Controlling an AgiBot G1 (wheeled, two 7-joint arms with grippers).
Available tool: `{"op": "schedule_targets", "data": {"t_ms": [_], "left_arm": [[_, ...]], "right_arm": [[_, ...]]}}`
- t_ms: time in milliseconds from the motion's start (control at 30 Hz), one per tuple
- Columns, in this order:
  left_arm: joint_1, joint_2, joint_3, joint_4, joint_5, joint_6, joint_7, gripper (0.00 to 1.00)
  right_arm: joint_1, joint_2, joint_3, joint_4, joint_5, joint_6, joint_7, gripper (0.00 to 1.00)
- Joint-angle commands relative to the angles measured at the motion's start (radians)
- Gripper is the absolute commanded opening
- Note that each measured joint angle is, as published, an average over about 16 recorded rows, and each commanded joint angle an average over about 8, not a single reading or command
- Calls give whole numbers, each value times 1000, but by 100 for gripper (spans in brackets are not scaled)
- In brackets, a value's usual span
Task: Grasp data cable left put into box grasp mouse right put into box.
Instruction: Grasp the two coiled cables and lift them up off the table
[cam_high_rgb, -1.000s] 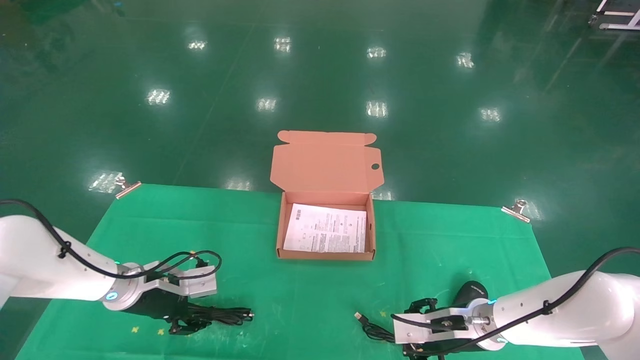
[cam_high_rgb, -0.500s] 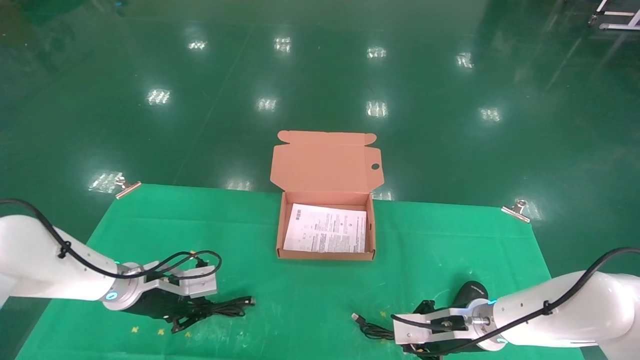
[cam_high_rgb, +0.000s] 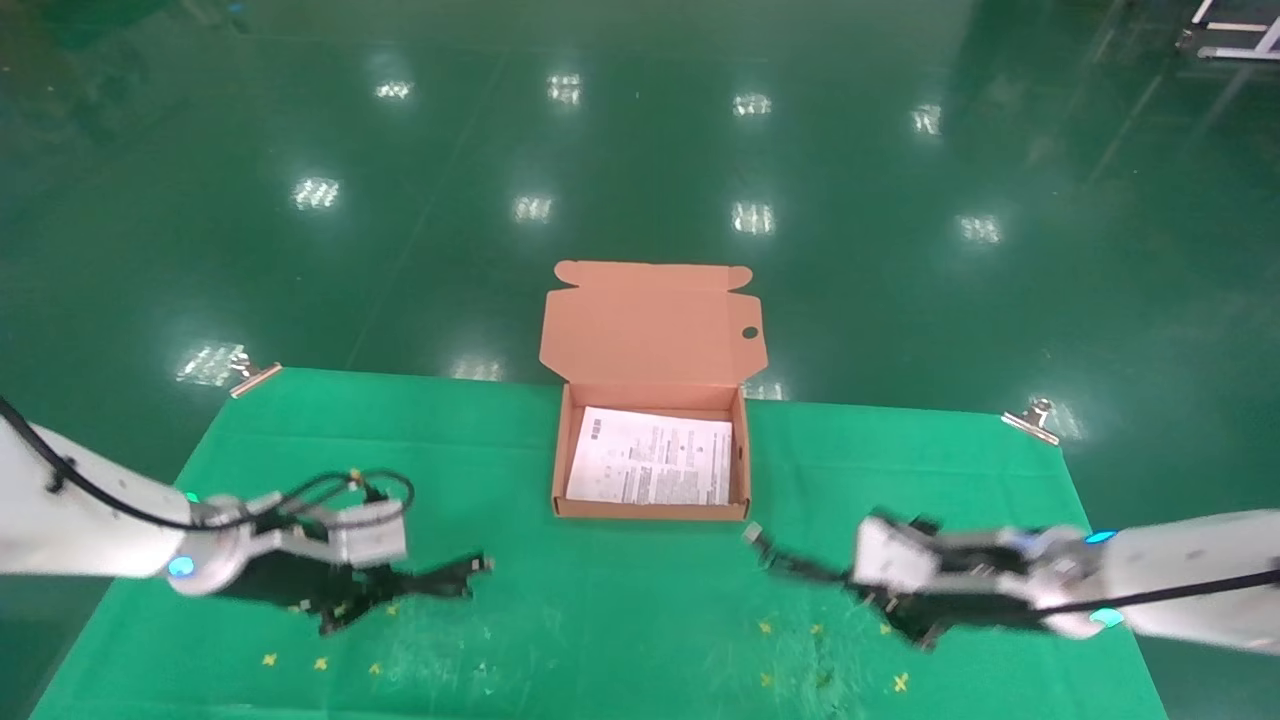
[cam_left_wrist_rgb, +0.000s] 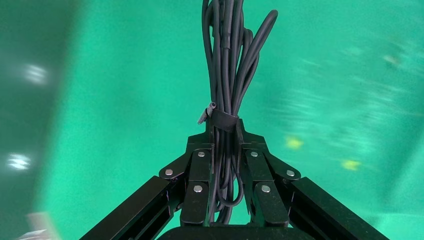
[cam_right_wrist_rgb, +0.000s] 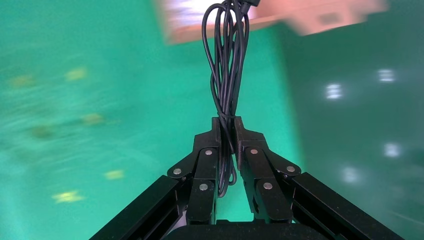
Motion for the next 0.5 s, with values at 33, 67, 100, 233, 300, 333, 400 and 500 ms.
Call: {"op": "schedule_targets", "data": {"t_ms": [33,67,100,233,300,333,400,500], "left_arm": [[-18,-26,-8,-47,-2,6,-8,0],[-29,-34,-13,-75,-1,2,-16,0],[-40,-40,-19,-102,0,-3,-25,0],[-82,-41,-36,-184,11,-42,-47,0],[-104,-26,-41,-206,21,-71,-45,0],[-116,-16,-43,-212,26,-87,-40,0],[-139,8,-46,-210,35,-121,-24,0],[-178,51,-52,-180,42,-177,13,0]], "right_arm": [[22,25,20,34,-9,14,38,0],[40,25,29,41,-12,24,47,0],[59,23,36,45,-14,32,53,0],[138,-8,63,40,-5,68,51,0],[181,-37,73,24,7,85,38,0],[203,-55,78,12,16,94,29,0],[246,-93,88,-17,36,113,8,0],[306,-154,104,-75,77,143,-40,0]]}}
